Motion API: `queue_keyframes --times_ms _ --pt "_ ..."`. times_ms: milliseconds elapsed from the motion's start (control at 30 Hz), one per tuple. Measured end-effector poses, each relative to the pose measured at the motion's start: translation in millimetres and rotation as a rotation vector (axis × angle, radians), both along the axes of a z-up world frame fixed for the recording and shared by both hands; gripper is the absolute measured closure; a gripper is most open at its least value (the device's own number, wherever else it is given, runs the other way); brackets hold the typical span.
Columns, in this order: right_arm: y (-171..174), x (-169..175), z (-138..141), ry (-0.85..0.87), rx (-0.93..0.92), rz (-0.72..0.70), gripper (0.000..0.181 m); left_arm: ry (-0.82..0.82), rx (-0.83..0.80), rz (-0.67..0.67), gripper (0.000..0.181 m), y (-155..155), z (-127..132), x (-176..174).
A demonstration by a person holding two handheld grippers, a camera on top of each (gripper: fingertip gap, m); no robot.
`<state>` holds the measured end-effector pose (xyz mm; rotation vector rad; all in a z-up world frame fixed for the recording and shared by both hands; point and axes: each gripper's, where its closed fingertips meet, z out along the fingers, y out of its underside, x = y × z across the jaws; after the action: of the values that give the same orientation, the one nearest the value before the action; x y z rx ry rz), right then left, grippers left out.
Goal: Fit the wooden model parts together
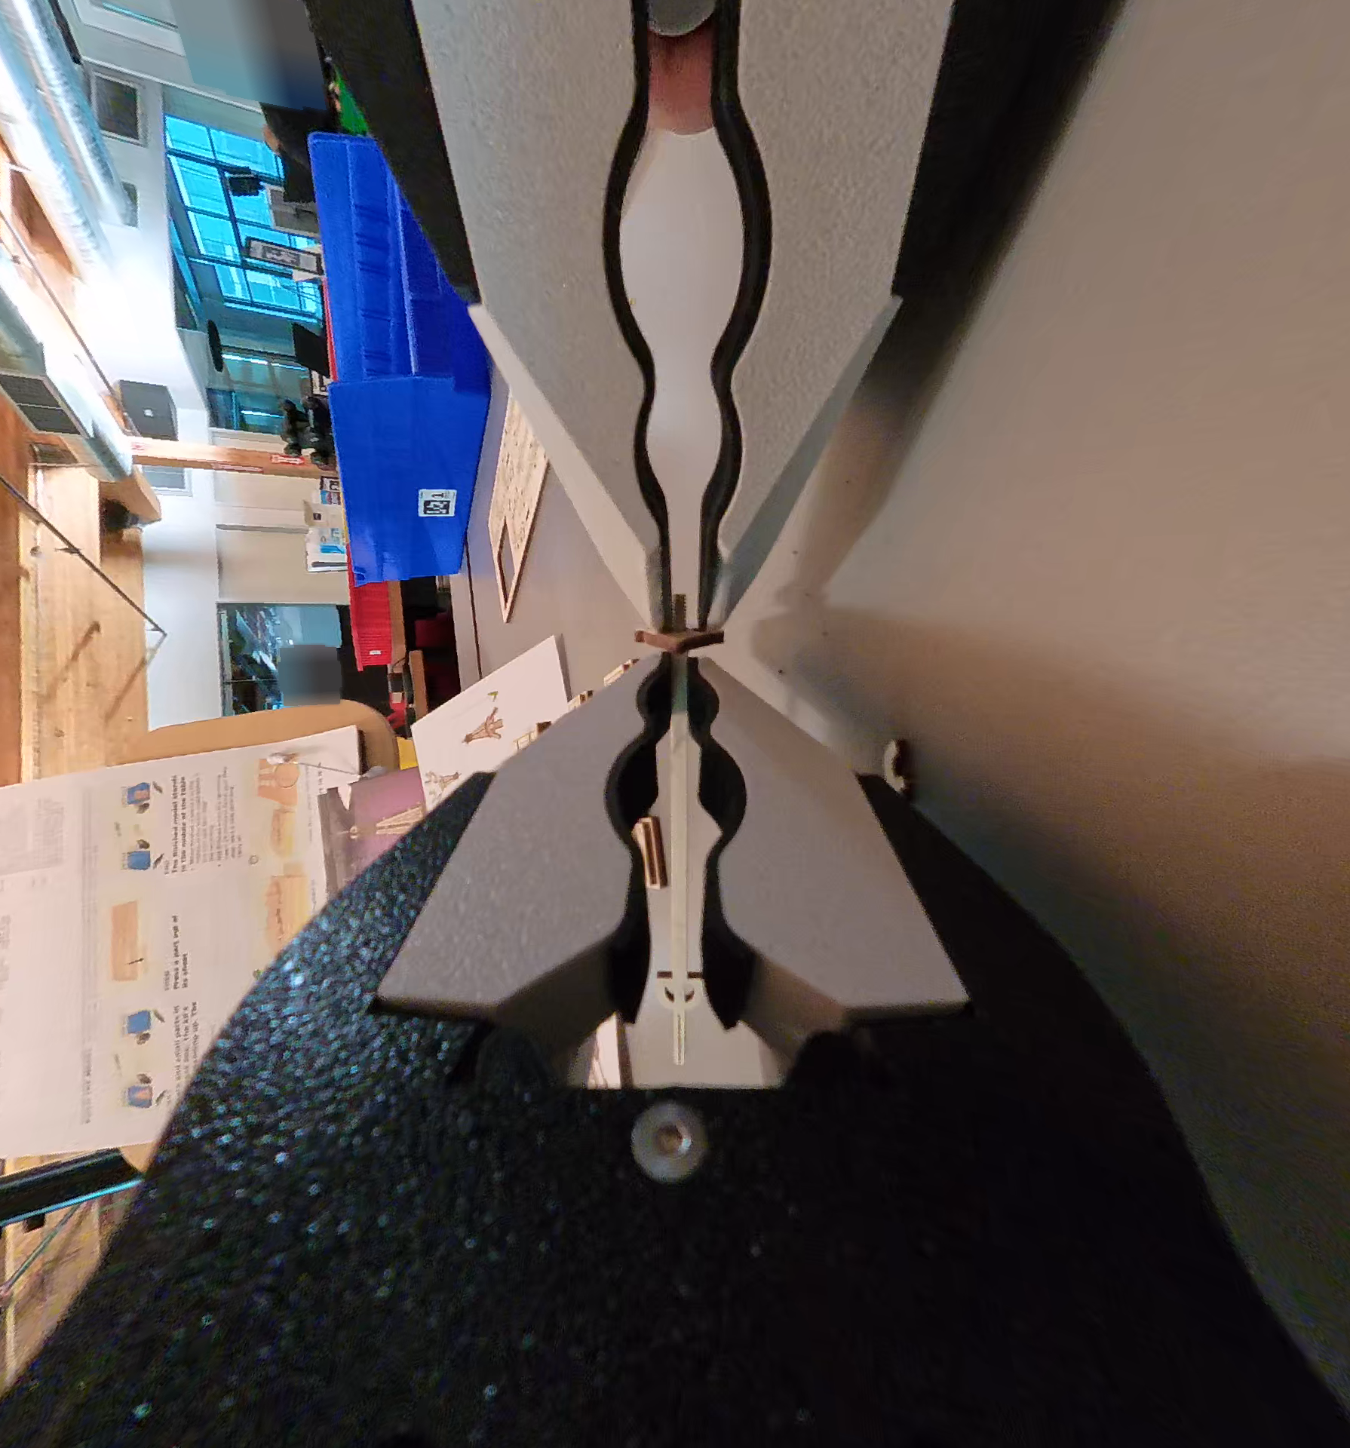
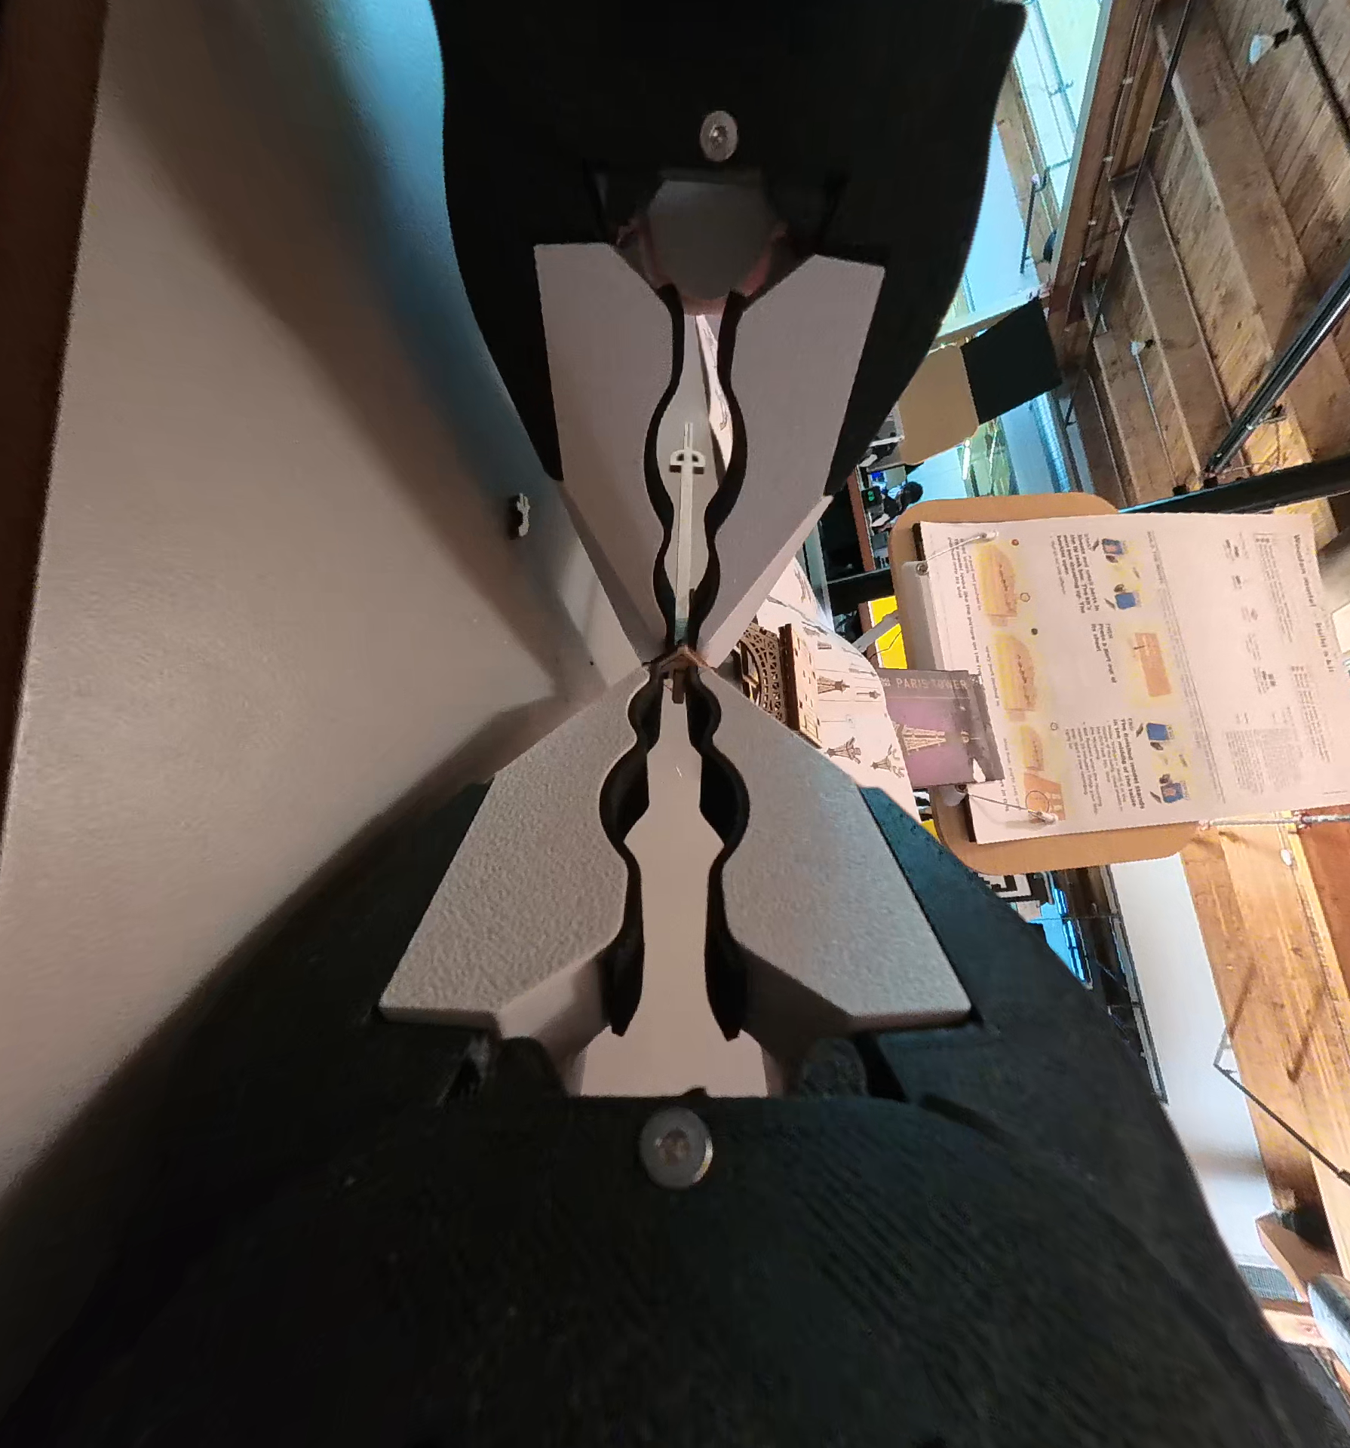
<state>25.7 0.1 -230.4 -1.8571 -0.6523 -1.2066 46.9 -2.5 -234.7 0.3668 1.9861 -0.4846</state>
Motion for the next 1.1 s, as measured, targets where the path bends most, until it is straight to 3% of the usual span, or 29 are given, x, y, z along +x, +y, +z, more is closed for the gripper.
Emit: queue_keyframes --times_ms 200,333,467,767,1100 --pt "0 -2 -2 0.007 -0.005 0.021 0.179 0.005 0.008 -0.019 0.181 -1 -2 -3" --pt "-1 -9 8 0.064 0.068 0.085 0.181 0.056 -0.076 -0.082 0.181 -5 4 -10" --pt "1 -12 -1 0.083 0.018 0.097 0.181 0.068 -0.027 -0.106 0.181 -5 -5 -13" --pt "5 -22 12 0.062 0.078 0.121 0.179 0.255 -0.198 -0.177 0.181 -7 0 -21" --pt "11 -22 26 0.092 0.138 0.136 0.179 0.356 -0.295 -0.199 0.181 -8 4 -25"
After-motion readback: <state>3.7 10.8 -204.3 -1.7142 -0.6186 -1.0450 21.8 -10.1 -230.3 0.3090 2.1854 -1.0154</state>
